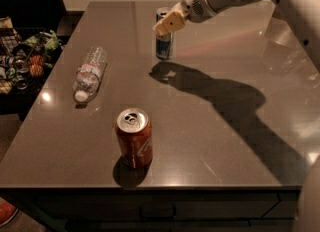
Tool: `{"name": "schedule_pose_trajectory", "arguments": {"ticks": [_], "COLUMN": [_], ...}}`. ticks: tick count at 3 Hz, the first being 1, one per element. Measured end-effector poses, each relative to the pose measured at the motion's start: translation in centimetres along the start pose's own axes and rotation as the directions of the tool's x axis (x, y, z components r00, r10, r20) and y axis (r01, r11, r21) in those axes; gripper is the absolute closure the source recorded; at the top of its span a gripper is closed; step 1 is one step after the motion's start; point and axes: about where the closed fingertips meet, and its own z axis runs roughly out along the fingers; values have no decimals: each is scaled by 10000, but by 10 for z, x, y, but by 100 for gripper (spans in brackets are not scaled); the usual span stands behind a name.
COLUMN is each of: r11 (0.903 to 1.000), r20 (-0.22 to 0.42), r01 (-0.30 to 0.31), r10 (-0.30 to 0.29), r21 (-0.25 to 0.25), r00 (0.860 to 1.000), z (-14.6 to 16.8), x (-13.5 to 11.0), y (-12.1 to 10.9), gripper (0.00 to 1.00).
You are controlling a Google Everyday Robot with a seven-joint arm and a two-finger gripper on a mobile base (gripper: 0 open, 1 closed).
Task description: Move redbull can near coke can
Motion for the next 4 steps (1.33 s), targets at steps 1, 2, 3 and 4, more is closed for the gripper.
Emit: {"name": "schedule_pose_trajectory", "arguments": {"ticks": [1,2,3,4], "r11": [9958,9829,9564,9345], "r20": [47,209,438,561], "r01": [440,963,1743,2153], "r10": [-437,-942,-1687,-2080], "r21": [-805,-1567,-2345,-2835], "r00": [9990,9953,9847,9765], "z": [-27,-52,-74,-80], "x": [21,37,53,65], "y": [45,88,135,163], "gripper": [100,100,100,100]}}
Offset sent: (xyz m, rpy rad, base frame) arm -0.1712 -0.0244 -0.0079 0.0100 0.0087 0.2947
